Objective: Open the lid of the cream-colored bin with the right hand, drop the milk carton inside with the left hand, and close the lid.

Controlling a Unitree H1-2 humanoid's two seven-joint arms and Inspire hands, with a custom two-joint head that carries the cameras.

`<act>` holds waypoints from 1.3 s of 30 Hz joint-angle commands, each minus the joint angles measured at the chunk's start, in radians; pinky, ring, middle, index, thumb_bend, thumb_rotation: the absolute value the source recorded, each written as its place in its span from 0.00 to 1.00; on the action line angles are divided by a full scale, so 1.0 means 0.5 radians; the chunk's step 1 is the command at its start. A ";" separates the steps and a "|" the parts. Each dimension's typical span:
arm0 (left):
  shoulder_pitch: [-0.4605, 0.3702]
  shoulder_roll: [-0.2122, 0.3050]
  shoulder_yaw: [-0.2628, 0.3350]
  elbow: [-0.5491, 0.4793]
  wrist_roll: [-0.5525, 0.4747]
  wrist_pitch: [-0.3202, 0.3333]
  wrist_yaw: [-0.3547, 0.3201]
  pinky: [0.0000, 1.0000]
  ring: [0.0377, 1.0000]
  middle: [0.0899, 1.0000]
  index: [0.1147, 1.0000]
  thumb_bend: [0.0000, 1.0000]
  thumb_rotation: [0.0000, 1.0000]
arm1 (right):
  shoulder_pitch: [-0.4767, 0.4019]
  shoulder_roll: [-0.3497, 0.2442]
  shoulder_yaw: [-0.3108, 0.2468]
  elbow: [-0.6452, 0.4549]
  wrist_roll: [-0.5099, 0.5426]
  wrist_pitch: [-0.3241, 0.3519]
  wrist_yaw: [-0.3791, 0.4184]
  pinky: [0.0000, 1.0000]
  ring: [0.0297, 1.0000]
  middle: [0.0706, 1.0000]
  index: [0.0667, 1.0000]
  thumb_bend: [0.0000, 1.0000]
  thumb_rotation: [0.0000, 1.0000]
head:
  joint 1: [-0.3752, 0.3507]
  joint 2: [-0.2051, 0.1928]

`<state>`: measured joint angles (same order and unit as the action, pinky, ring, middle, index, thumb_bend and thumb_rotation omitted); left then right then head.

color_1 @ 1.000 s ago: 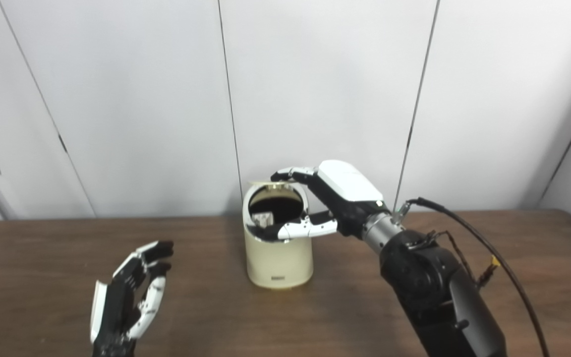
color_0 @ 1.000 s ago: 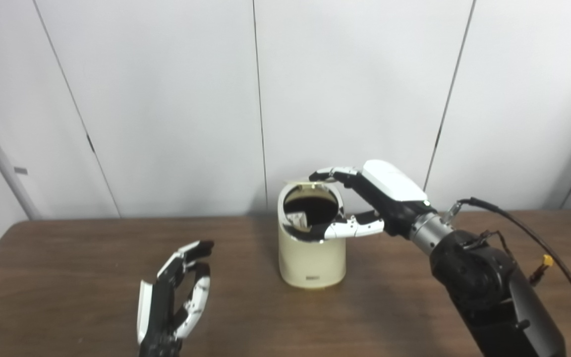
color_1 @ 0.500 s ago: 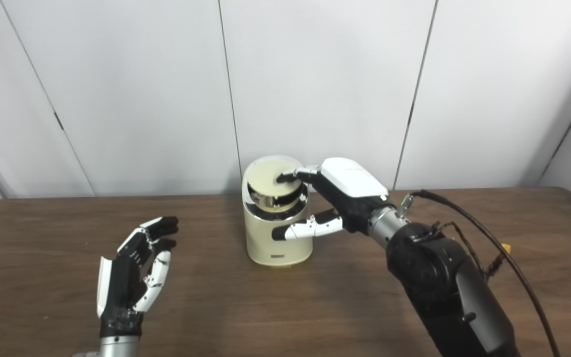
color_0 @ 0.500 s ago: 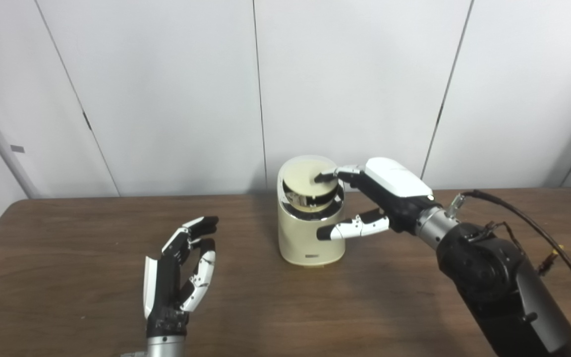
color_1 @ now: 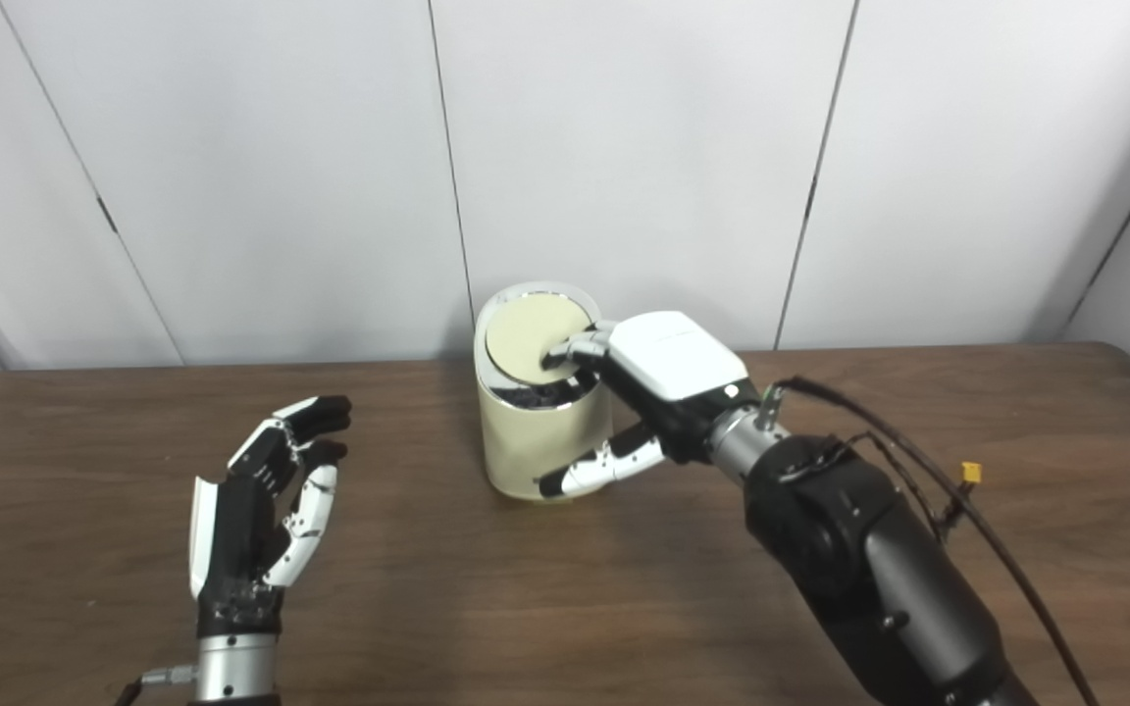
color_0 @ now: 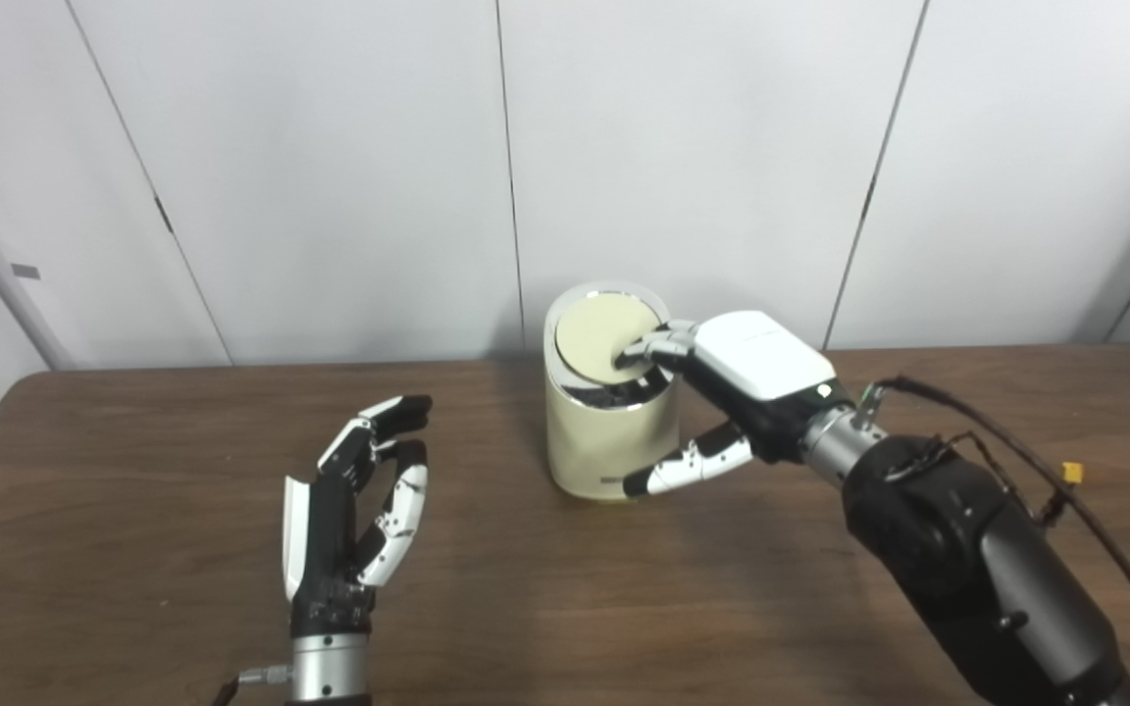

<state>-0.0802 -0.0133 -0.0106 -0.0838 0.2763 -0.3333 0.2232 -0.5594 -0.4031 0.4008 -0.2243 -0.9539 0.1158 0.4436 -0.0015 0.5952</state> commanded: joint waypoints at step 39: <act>-0.047 0.015 0.016 -0.015 0.061 -0.022 -0.007 0.62 0.71 0.71 0.69 0.22 0.53 | 0.052 0.006 0.113 -0.089 -0.814 -0.281 0.138 0.89 0.94 0.89 0.84 0.73 0.76 | -0.030 -0.017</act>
<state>-0.0794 -0.0071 -0.0050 -0.0779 0.3056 -0.3275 0.2185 -0.5398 -0.3907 0.4573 -0.2660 -1.3662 0.0011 0.4823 -0.0153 0.5860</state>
